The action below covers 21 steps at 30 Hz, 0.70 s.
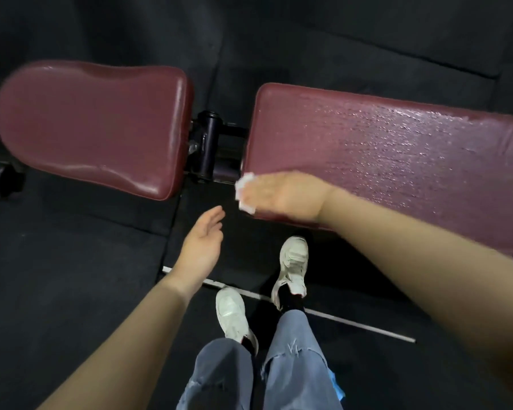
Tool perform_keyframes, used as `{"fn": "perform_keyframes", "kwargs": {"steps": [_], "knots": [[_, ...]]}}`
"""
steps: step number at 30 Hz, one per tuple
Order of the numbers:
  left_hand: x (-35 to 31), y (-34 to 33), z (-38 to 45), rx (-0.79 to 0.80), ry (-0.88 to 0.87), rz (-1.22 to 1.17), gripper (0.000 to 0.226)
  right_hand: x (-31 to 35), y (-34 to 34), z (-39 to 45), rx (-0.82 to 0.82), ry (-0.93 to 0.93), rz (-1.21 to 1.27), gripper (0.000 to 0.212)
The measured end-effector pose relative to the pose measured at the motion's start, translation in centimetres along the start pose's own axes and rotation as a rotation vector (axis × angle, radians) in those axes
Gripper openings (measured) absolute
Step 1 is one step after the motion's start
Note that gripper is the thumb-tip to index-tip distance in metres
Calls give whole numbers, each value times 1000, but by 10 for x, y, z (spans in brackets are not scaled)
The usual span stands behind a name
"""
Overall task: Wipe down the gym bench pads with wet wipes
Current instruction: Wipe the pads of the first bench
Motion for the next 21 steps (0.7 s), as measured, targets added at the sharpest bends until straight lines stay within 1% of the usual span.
{"fn": "perform_keyframes", "kwargs": {"steps": [2, 4, 5, 6, 7, 8, 9, 11, 12, 13, 14, 15, 16, 17, 19, 20, 21], "knots": [[2, 1, -1, -1, 10, -4, 58, -47, 22, 11, -47, -137, 5, 35], [1, -3, -3, 1, 17, 5, 58, -85, 40, 18, -126, -308, -1, 31], [0, -6, -3, 10, 17, 9, 59, -95, 45, 22, -199, -416, 69, 29], [-1, -8, -3, 19, 17, 12, 60, -95, 45, 29, -280, -524, 134, 29], [-3, -10, -3, 25, 17, 17, 60, -86, 41, 35, -327, -604, 177, 29], [-5, -13, -3, 28, 16, 23, 60, -67, 36, 39, -334, -621, 215, 29], [-7, -15, -2, 27, 16, 27, 60, -45, 27, 39, -296, -574, 256, 28], [-11, -17, -1, 20, 23, 33, 60, 2, 9, 24, -211, -302, 303, 24], [-13, -16, -1, 17, 24, 49, 59, 15, 4, 12, -145, -159, 283, 26], [-13, -16, 0, 14, 25, 78, 59, 12, 3, 1, -100, -21, 210, 30], [-13, -15, 1, 13, 30, 115, 60, -1, 3, -6, -61, 64, 142, 34], [-13, -15, 3, 15, 34, 153, 61, -22, 8, -8, -19, 87, 94, 34], [-14, -15, 4, 17, 33, 182, 63, -46, 15, -10, -35, 56, 69, 32], [-16, -15, 5, 14, 27, 200, 64, -73, 25, -10, -51, -40, 86, 26], [-20, -17, 5, -13, 18, 219, 66, -114, 38, -5, -182, -279, 146, 23], [-24, -18, 6, -26, 14, 232, 67, -120, 40, -4, -282, -366, 164, 24], [-27, -21, 6, -35, 10, 253, 68, -112, 40, -2, -338, -428, 196, 25]]}}
Point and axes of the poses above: each hand's wrist, its own z-axis towards the middle knuckle, its own y-axis out of the back of the hand, x = y × z, the point moved 1 cm from there along z, towards the middle knuckle, and after that the axes turned 14 degrees about x, right-handed, at the moved point
